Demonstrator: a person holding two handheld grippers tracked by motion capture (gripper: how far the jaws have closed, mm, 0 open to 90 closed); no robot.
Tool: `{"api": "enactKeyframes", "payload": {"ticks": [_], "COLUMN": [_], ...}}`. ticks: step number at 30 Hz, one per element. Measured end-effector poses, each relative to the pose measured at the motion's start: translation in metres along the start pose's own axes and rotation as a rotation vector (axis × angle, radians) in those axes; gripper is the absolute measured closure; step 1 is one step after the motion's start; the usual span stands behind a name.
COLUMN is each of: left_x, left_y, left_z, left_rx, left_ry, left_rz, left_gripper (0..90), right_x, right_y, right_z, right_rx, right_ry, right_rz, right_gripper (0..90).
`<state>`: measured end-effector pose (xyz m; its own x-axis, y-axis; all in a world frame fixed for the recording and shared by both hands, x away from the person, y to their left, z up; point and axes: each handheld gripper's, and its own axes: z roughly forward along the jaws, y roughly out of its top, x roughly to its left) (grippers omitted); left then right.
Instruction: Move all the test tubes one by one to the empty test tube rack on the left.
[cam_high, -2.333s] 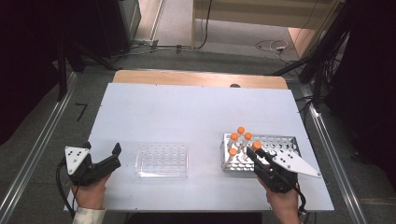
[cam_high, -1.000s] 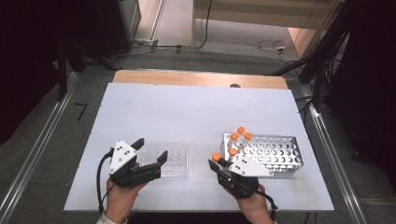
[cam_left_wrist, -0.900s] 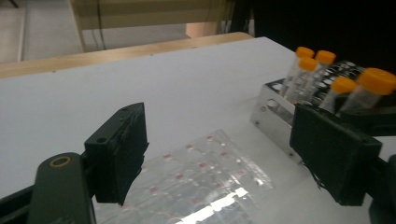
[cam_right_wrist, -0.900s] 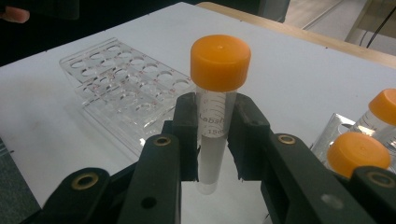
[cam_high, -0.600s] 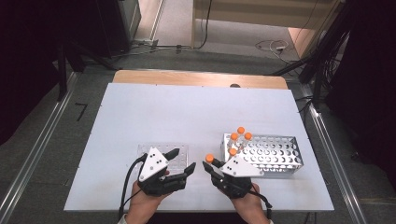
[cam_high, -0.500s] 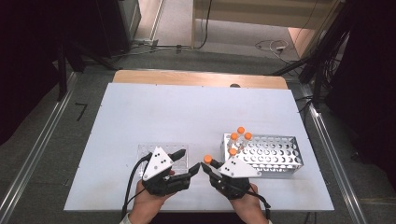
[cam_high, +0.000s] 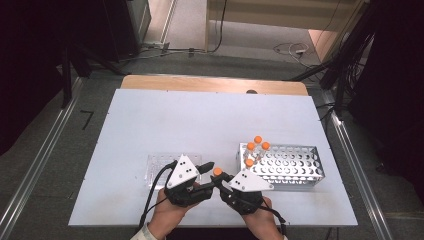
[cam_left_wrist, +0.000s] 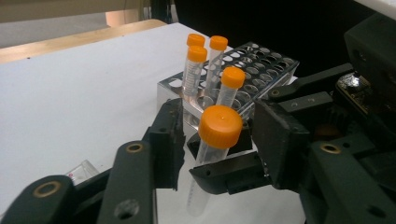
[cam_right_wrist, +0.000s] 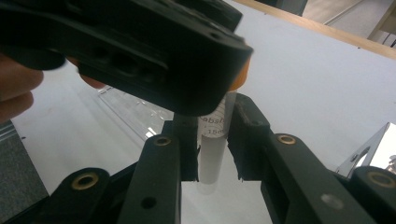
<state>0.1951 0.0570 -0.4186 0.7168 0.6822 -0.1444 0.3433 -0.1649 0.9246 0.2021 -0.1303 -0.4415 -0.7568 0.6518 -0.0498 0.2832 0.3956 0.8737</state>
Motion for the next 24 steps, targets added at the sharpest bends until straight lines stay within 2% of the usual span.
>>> {"api": "enactKeyframes", "payload": {"ticks": [1, 5, 12, 15, 24], "left_x": [-0.0006, -0.0008, -0.0020, -0.0018, -0.0002], "left_y": [-0.0001, -0.0003, -0.0010, -0.0017, -0.0020], "left_z": [0.0001, 0.0000, 0.0003, 0.0007, -0.0001], "left_rx": [-0.003, -0.004, -0.003, -0.002, -0.006], "left_ry": [0.003, 0.004, 0.000, 0.008, 0.010], "left_rz": [0.006, 0.010, 0.013, 0.019, 0.019], "left_gripper": [59.5, 64.3, 64.3, 67.6, 69.5], "right_x": [0.0009, 0.0017, 0.0005, 0.0004, 0.0003], "right_y": [0.0001, 0.0000, 0.0002, 0.0002, 0.0003], "right_z": [0.0000, 0.0003, -0.0005, -0.0006, -0.0008], "right_rx": [0.001, 0.002, -0.003, -0.003, -0.005], "right_ry": [0.003, 0.005, 0.008, 0.009, 0.012], "right_rz": [-0.001, 0.001, 0.009, 0.011, 0.019], "right_gripper": [71.7, 71.7, 71.7, 71.7, 71.4]}}
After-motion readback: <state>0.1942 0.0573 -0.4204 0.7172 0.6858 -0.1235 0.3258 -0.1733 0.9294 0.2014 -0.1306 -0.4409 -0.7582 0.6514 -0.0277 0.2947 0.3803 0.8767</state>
